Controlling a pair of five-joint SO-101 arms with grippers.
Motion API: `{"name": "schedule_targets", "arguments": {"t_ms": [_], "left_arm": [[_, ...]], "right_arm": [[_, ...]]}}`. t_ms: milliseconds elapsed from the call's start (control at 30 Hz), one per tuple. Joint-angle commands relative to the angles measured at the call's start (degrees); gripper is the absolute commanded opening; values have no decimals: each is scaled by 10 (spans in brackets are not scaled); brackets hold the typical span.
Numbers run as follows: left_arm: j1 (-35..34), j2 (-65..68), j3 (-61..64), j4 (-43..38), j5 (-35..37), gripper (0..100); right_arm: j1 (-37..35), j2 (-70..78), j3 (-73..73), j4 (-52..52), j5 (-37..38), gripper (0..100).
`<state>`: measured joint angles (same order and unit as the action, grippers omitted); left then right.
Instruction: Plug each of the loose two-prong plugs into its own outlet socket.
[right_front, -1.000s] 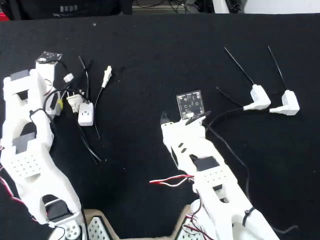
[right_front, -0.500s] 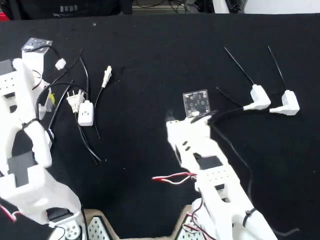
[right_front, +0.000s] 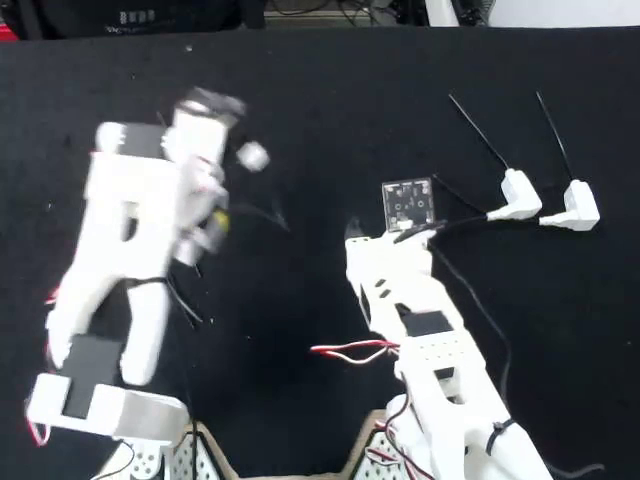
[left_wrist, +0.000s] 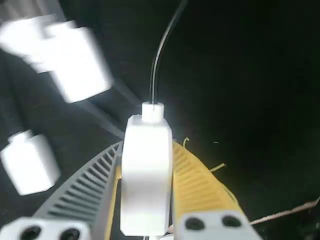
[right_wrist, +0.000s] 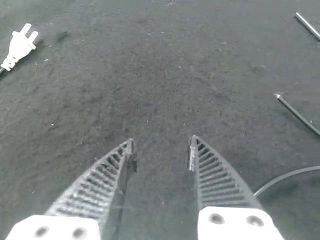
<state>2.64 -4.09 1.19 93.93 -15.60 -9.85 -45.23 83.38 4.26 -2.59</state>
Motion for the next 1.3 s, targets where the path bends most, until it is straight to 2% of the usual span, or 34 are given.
{"name": "schedule_targets", "arguments": {"t_ms": [0, 100, 167, 333, 667, 833, 1067, 1167, 1267], "left_arm": [[107, 5, 110, -116, 12, 30], [154, 3, 175, -181, 31, 40], [167, 3, 204, -206, 40, 91], [156, 3, 231, -225, 40, 232], [-8, 2, 225, -223, 38, 209], [-50, 2, 200, -221, 38, 209], [-58, 16, 218, -230, 38, 209], [-29, 17, 248, -236, 38, 209], [22, 11, 276, -234, 38, 209]], "right_arm": [[10, -19, -15, -14, 0, 162], [10, -19, -15, -14, 0, 162], [10, -19, -15, -14, 0, 162], [8, -19, -15, -16, 0, 162], [6, -19, -16, -16, 0, 162], [6, -19, -16, -16, 0, 162], [9, -19, -15, -16, 0, 162], [13, -20, -19, -15, 0, 162], [63, -20, -44, 9, -1, 162]]}}
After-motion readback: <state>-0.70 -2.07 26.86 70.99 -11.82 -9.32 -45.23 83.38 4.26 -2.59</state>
